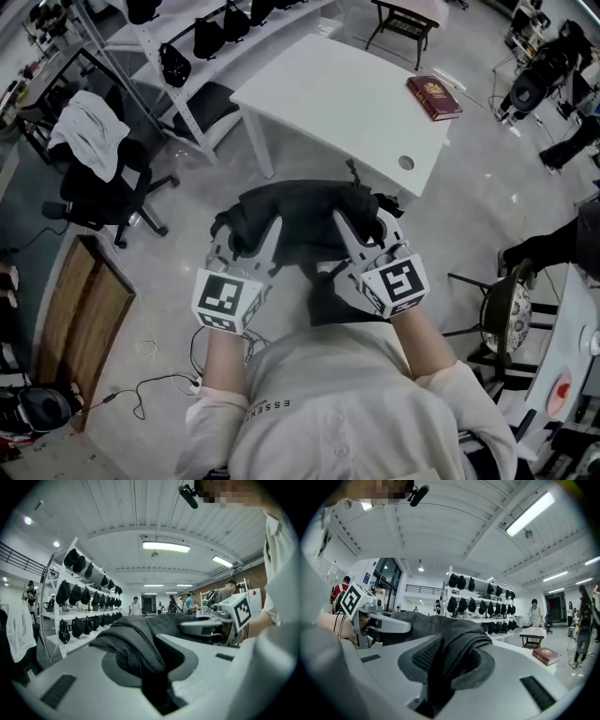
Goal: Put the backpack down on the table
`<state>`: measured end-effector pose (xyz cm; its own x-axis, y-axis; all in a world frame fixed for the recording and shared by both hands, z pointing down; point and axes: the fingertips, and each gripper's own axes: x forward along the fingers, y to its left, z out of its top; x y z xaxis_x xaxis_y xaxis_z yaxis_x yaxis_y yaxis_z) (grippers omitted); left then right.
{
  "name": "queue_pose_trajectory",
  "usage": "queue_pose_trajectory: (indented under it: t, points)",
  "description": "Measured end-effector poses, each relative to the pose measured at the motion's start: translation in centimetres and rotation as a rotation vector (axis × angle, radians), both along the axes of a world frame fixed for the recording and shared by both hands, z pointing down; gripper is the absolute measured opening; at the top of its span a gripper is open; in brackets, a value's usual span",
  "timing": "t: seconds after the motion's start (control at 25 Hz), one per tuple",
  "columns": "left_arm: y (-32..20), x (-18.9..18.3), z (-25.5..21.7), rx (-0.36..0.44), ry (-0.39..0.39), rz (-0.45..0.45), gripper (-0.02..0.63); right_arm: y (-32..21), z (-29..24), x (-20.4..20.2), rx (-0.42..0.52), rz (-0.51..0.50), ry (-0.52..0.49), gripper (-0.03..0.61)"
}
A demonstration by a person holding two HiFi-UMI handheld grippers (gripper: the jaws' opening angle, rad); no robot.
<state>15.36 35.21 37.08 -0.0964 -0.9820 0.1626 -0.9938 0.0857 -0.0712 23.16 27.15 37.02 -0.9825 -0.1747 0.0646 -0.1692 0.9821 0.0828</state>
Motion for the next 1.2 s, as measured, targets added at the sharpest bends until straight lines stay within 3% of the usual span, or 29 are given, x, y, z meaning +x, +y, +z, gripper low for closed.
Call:
queue_pose_trajectory:
  t: [0.44,0.72,0.96,1.2]
  points:
    - [-14.7,-11.8,-2.2,0.019,0.001,-0.035,0.086,-15.1,-2.4,-12.1,-0.005,-0.036,-0.007,0.091]
    - [-23.0,-17.9,-3.7,0.033,-0.032,-0.009,0.086,-23.1,-3.7,-17.9,0.007,-0.008,-0.029,0.091]
    - [-29.5,-21.5,-4.2,0.055,-0.030,0.050,0.086,-29.2,-4.4,-21.1,0.040,0.058,-0.029,0.091]
    - [-37.6,-24.7,-4.4,0.062,-0.035,0.184,0.086,-36.1,-4.6,-23.3,0.028,0.191,-0.021,0.091]
